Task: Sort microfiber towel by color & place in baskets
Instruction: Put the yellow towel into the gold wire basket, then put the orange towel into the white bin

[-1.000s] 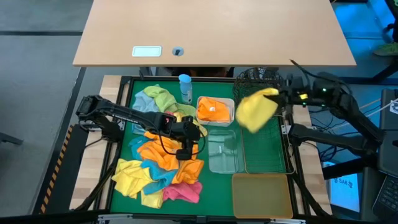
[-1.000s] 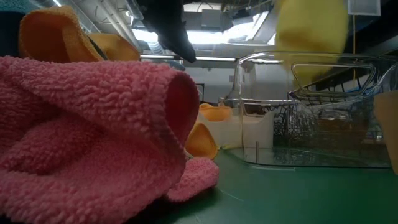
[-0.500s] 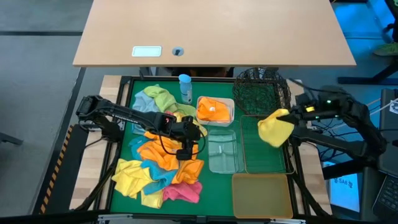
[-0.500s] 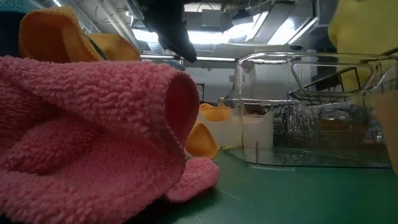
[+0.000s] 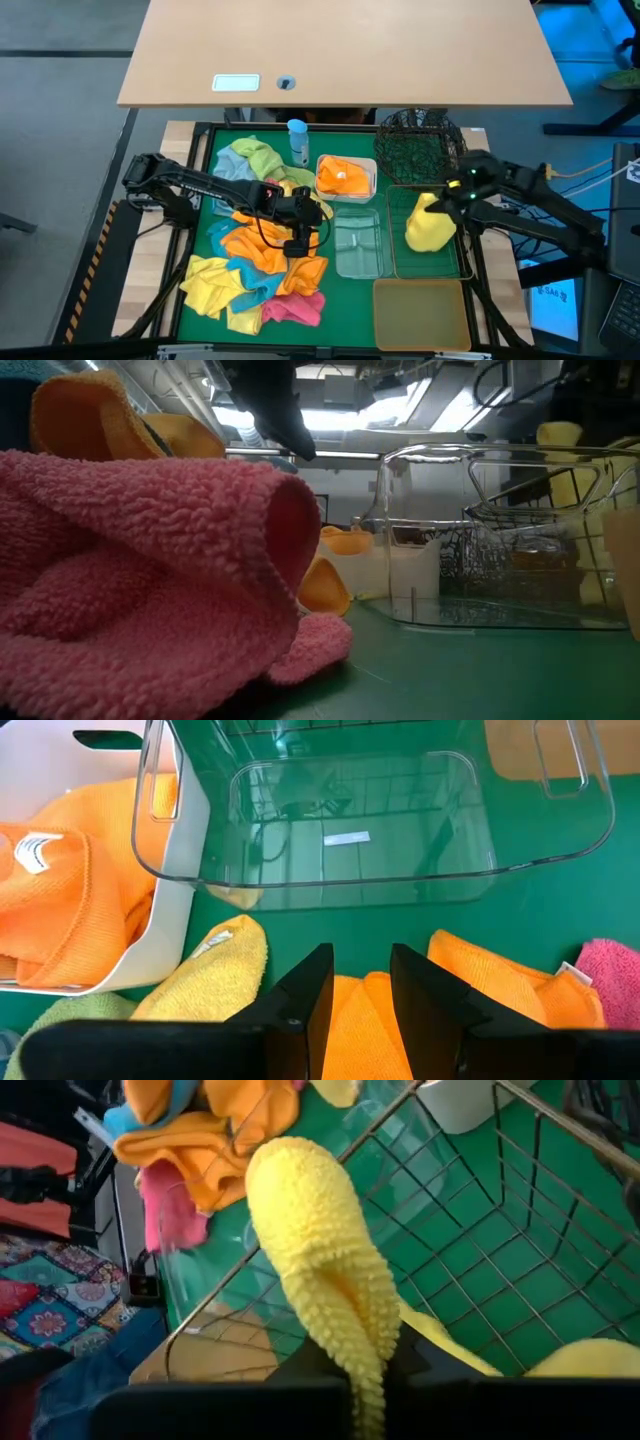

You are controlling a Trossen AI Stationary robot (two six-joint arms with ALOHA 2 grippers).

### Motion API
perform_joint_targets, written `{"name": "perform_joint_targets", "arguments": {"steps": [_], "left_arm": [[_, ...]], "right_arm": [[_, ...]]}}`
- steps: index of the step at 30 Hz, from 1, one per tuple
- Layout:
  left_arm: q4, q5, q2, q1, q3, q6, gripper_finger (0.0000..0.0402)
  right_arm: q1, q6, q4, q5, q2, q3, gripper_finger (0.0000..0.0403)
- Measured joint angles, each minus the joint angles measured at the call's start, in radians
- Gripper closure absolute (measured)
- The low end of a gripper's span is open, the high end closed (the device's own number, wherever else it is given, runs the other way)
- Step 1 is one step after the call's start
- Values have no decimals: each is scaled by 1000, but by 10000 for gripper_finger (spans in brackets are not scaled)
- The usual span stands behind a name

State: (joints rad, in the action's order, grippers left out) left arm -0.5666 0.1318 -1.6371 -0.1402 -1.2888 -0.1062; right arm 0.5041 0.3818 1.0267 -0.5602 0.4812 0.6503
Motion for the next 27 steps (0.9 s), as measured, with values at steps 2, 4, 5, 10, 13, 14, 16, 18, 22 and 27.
{"name": "perform_joint_targets", "arguments": {"steps": [2, 4, 5, 10, 13, 14, 16, 18, 22, 27], "left_arm": [[-1, 0, 0, 0, 0, 0, 305], [-1, 0, 0, 0, 0, 0, 305], [-1, 3, 0, 0, 0, 0, 305], [-1, 8, 0, 0, 0, -22, 305], [-1, 10, 0, 0, -1, -77, 305], [-2, 10, 0, 0, -4, -94, 305], [-4, -3, 0, 0, -15, -116, 305], [-15, -32, 0, 0, -32, -131, 305], [-104, -113, 0, 0, -71, -184, 305], [-273, -297, 0, 0, -104, -311, 305]], "right_arm": [[0, 34, -25, 0, 4, -23, 387], [0, 47, -46, -1, 8, -32, 381], [0, 48, -48, -1, 8, -32, 378], [0, 48, -52, -1, 10, -33, 350], [0, 49, -53, -1, 11, -33, 322], [0, 57, -53, -1, 13, -33, 310], [0, 67, -53, 1, 15, -33, 285], [0, 68, -53, 4, 14, -33, 259], [0, 71, -52, -8, 14, -33, 213], [0, 70, -51, -8, 14, -33, 188]]}}
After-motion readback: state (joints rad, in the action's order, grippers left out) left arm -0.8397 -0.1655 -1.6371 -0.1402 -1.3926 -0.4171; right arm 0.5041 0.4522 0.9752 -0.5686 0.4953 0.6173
